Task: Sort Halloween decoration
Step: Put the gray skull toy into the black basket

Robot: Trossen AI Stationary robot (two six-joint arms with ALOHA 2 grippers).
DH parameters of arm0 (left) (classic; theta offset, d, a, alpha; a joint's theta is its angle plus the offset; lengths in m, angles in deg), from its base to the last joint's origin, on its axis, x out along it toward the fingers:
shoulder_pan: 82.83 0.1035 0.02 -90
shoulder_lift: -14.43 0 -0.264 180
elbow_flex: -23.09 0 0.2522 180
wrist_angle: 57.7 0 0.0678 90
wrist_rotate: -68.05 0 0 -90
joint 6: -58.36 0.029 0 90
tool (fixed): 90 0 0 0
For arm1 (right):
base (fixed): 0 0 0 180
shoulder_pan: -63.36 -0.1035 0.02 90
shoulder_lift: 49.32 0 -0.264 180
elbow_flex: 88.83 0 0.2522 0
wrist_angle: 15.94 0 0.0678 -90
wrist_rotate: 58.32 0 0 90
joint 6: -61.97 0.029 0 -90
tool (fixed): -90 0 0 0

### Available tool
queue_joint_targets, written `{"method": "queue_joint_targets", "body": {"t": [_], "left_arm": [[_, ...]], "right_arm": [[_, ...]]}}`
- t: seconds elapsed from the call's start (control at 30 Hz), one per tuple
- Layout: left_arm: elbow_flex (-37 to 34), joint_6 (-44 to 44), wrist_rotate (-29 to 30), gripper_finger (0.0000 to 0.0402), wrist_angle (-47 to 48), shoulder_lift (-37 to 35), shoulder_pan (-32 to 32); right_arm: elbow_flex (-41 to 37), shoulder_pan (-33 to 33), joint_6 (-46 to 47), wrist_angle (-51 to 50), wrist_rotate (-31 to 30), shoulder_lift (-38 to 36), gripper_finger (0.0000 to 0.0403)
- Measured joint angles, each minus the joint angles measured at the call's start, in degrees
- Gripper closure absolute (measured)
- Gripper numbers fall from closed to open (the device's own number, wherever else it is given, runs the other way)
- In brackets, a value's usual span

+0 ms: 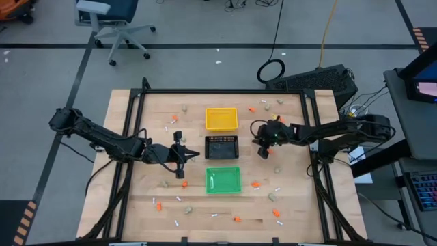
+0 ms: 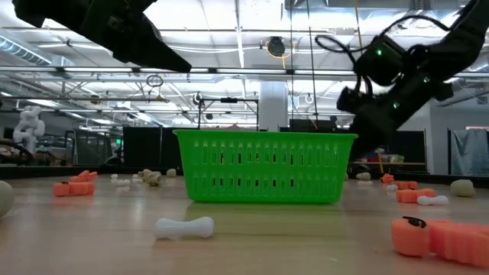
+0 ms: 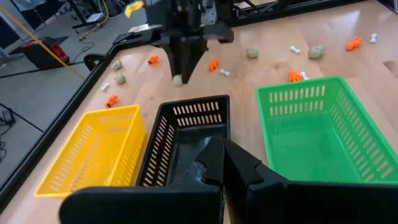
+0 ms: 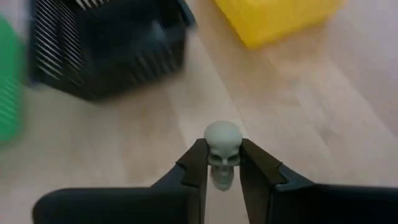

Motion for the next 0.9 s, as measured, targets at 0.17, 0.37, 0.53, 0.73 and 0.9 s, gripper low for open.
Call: {"method": "queue_joint_targets", "body": {"t": [0.17, 0.37, 0.53, 0.73, 0.9], "left_arm": [[0.0, 0.0, 0.0, 0.0402, 0.1, 0.0, 0.0], [0.0, 0.0, 0.0, 0.0402, 0.2, 0.0, 0.0], [0.0, 0.0, 0.0, 0.0402, 0.1, 0.0, 0.0], [0.0, 0.0, 0.0, 0.0402, 0.0, 0.0, 0.0], [0.0, 0.0, 0.0, 0.0402, -1.4, 0.0, 0.0]], "right_arm": [[2.1, 0.0, 0.4, -0.4, 3.4, -6.6, 0.0354], [2.3, -2.5, 2.0, -1.9, 4.7, -18.7, 0.0354], [2.2, -6.1, 2.1, -2.4, 3.2, -27.3, 0.0354], [-1.3, -11.5, -3.0, -0.4, -3.9, -31.8, 0.0354], [-8.2, -14.7, -8.1, 17.8, -5.8, -31.0, 0.0354]]}}
